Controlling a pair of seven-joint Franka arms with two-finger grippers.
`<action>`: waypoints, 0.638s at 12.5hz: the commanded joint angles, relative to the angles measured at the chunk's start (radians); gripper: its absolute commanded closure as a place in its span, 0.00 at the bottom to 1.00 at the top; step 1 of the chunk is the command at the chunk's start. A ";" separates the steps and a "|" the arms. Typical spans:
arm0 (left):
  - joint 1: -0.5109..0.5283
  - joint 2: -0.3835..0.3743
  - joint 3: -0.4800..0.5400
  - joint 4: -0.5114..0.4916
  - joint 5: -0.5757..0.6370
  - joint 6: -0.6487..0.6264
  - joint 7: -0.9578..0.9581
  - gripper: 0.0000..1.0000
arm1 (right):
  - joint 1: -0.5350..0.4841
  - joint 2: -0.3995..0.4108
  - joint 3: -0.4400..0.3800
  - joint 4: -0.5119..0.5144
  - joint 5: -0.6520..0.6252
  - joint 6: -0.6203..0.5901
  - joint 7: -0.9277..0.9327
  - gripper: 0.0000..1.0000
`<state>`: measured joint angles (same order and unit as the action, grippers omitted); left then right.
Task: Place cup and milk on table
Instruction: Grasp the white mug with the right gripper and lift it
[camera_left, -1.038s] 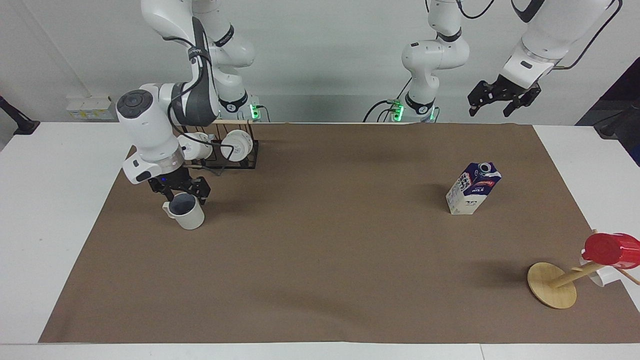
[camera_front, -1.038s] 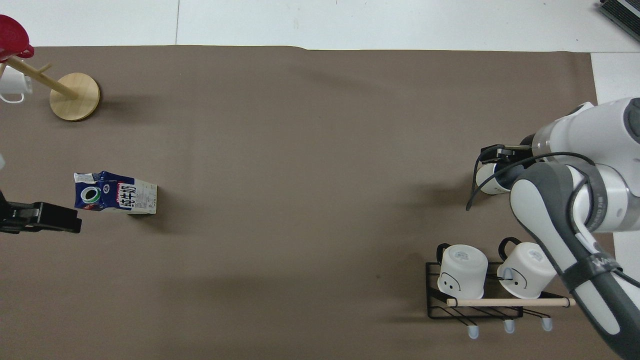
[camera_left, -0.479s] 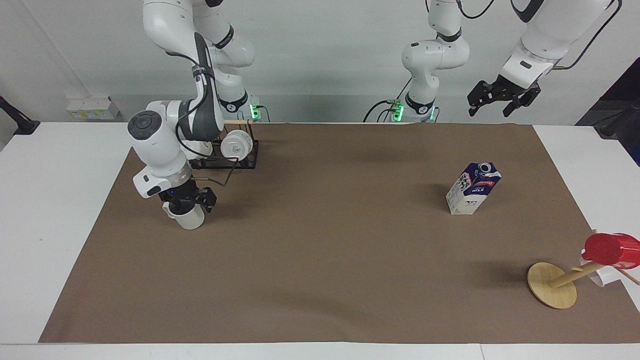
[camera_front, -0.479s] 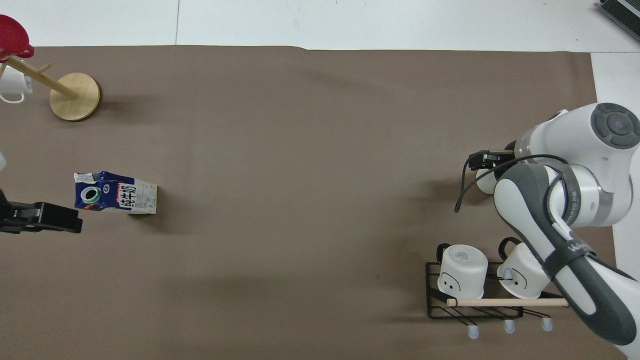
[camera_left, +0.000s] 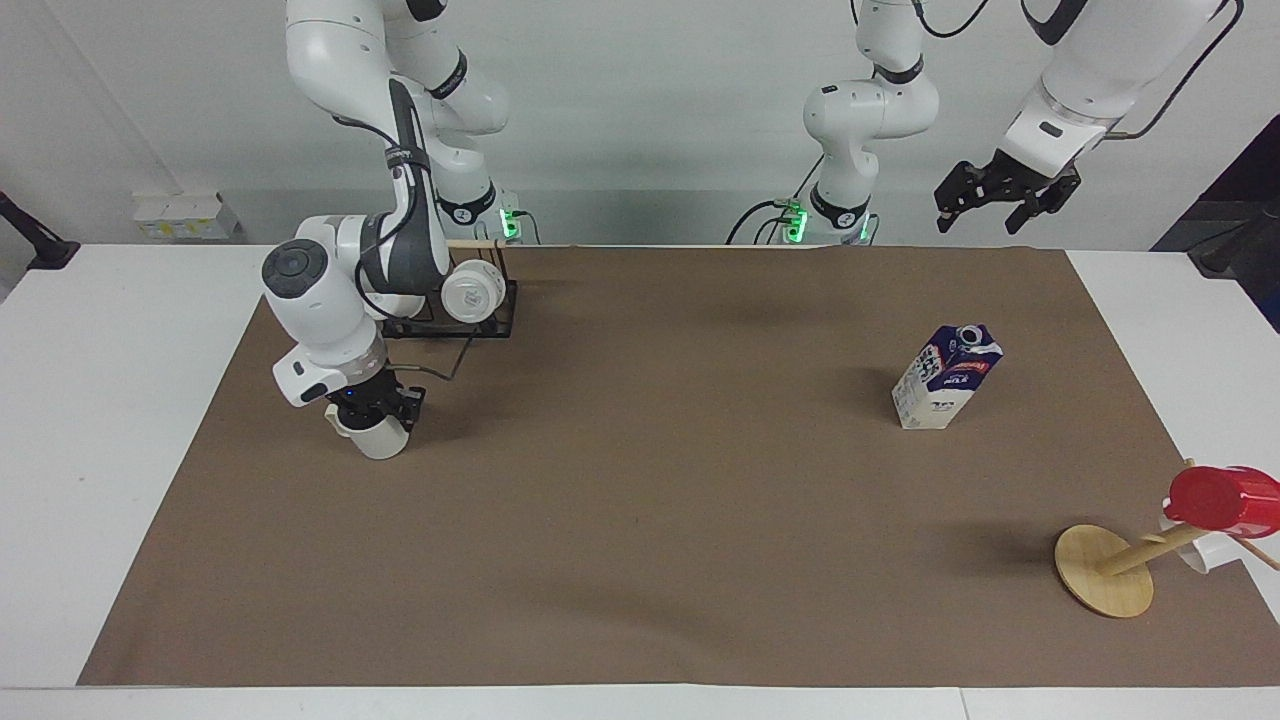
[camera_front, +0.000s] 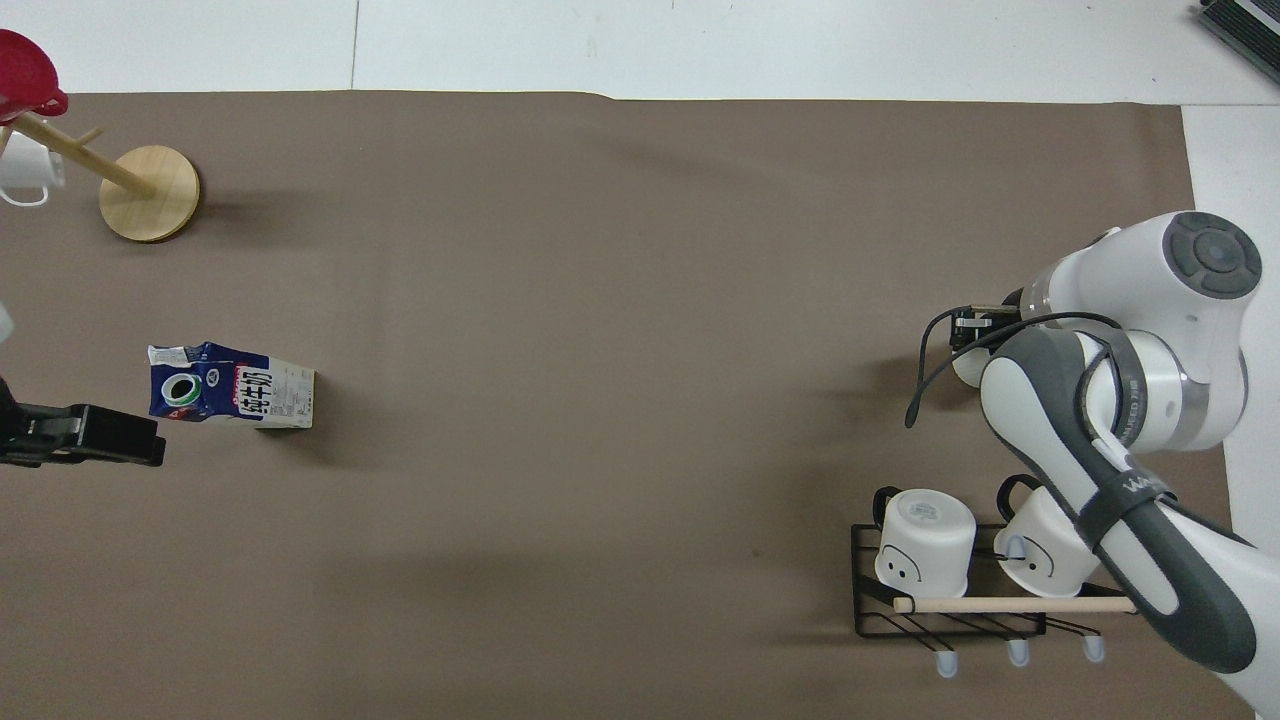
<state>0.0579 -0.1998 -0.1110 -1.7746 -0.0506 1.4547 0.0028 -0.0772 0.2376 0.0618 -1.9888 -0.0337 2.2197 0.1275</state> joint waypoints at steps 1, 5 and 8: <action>-0.013 -0.021 0.007 -0.031 0.006 0.007 -0.006 0.00 | -0.013 -0.007 0.009 -0.002 -0.008 0.001 -0.014 1.00; -0.012 -0.021 0.007 -0.034 0.006 0.010 -0.006 0.00 | 0.008 -0.017 0.012 0.063 -0.008 -0.061 0.000 1.00; -0.007 -0.021 0.007 -0.036 0.006 0.016 -0.006 0.00 | 0.141 -0.011 0.012 0.126 -0.011 -0.101 0.177 1.00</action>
<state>0.0577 -0.1998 -0.1115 -1.7850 -0.0506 1.4555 0.0028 -0.0001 0.2294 0.0697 -1.8966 -0.0337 2.1489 0.1980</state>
